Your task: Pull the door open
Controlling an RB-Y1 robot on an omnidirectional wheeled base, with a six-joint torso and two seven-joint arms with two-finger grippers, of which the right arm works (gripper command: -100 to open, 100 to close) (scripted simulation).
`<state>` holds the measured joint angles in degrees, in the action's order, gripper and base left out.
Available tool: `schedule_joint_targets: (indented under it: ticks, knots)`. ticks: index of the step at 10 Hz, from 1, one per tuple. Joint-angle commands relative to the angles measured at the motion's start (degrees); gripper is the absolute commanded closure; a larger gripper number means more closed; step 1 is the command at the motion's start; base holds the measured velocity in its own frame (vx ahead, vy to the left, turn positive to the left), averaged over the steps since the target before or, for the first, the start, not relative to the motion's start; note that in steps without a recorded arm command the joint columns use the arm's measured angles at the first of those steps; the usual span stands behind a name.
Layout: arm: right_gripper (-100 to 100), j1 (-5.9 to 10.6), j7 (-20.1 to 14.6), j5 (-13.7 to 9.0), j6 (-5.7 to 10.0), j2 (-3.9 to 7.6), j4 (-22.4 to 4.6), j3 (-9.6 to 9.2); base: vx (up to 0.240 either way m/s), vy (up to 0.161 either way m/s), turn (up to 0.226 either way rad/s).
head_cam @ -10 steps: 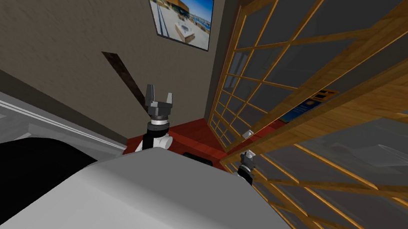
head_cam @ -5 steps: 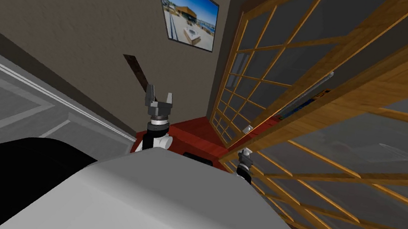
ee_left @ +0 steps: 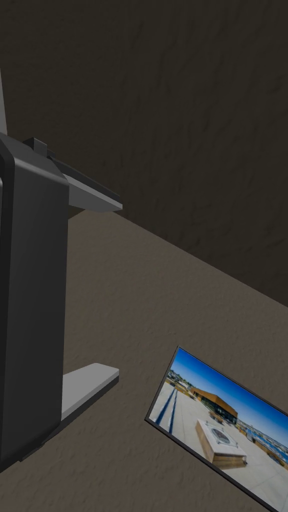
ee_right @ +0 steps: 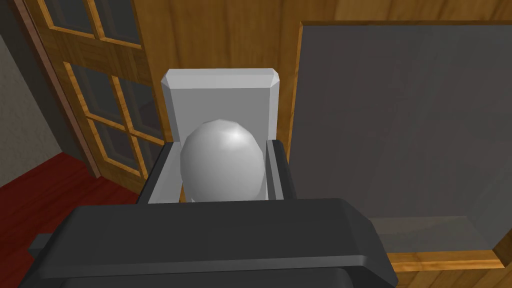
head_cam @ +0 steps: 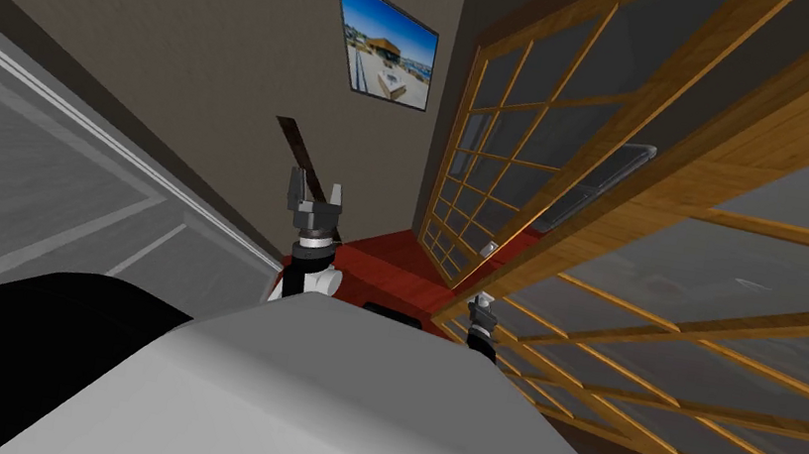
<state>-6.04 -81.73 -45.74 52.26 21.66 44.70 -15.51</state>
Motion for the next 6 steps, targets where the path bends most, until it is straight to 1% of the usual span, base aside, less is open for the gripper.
schedule_joint_targets:
  ticks: [1,4,5,6]
  knots:
    - [100,-0.47,-0.70,0.51,0.31,0.58,0.87,-1.05,-0.235,-0.007,0.072]
    - [100,-1.33,-2.46,1.69,1.17,1.99,1.90,-3.44,-0.239,-0.034,0.088]
    - [100,-1.68,-3.20,2.18,1.53,2.57,2.33,-4.43,-0.236,0.010,0.088]
    - [100,-1.89,-3.63,2.46,1.74,2.92,2.59,-5.02,-0.254,0.021,0.061]
